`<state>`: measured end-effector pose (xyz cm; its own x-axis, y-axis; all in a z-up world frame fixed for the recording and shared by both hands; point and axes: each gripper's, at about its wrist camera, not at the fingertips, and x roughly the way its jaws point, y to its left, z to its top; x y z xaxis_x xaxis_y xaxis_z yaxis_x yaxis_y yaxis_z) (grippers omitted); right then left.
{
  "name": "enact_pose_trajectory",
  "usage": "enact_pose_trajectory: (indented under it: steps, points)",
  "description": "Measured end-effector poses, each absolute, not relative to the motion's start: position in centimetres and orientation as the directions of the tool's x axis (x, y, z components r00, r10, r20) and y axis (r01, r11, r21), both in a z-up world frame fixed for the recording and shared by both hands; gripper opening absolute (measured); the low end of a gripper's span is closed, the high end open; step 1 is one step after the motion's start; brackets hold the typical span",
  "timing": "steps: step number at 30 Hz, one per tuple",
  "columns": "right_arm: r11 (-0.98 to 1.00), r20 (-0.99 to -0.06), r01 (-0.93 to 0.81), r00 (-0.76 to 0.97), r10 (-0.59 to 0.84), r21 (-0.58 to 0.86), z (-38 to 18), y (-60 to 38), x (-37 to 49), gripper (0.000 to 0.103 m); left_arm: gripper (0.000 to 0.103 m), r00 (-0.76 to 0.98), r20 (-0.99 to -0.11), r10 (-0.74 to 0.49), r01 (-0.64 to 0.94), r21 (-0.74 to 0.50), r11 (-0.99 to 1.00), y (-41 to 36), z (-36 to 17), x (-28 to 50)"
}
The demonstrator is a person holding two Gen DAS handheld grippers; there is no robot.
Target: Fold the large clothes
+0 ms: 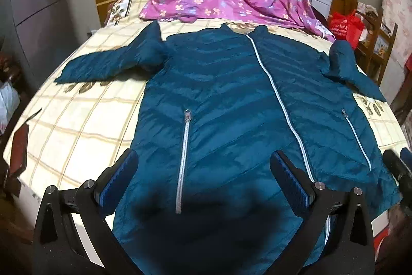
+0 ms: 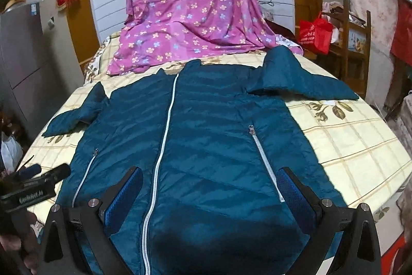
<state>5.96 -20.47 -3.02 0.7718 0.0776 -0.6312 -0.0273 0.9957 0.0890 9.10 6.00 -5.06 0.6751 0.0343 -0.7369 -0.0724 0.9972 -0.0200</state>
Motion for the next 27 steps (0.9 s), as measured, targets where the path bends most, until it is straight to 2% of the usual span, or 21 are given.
enact_pose_trajectory:
  steps: [7, 13, 15, 18, 21, 27]
  points:
    - [0.995, -0.62, -0.006, 0.782, 0.064, 0.096, -4.4, -20.5, 5.4, 0.103, 0.103, 0.67, -0.742, -0.009, -0.078, -0.082, 0.994, 4.9, -5.6, 10.7]
    - [0.996, -0.628, -0.006, 0.775, 0.064, 0.095, -4.7, -20.5, 5.7, 0.103, 0.103, 0.661, -0.743, -0.102, -0.075, -0.201, 0.977, 2.3, -7.3, 10.1]
    - [0.996, -0.645, 0.009, 0.762, 0.052, 0.09, -4.9, -20.7, 6.1, 0.103, 0.103, 0.686, -0.725, -0.068, -0.082, -0.169, 0.982, 1.7, -7.1, 9.4]
    - [0.996, -0.657, 0.018, 0.753, 0.044, 0.088, -5.0, -21.0, 6.3, 0.103, 0.103, 0.762, -0.647, -0.023, -0.106, -0.16, 0.981, 1.8, -5.9, 8.0]
    - [0.997, -0.662, 0.031, 0.749, 0.028, 0.077, -5.1, -21.0, 6.3, 0.103, 0.103, 0.784, -0.621, 0.007, -0.138, -0.163, 0.977, 2.3, -5.8, 7.1]
    - [0.997, -0.67, 0.039, 0.742, 0.011, 0.061, -5.1, -20.9, 6.3, 0.103, 0.103, 0.771, -0.637, -0.022, -0.149, -0.213, 0.966, 3.6, -6.2, 7.0]
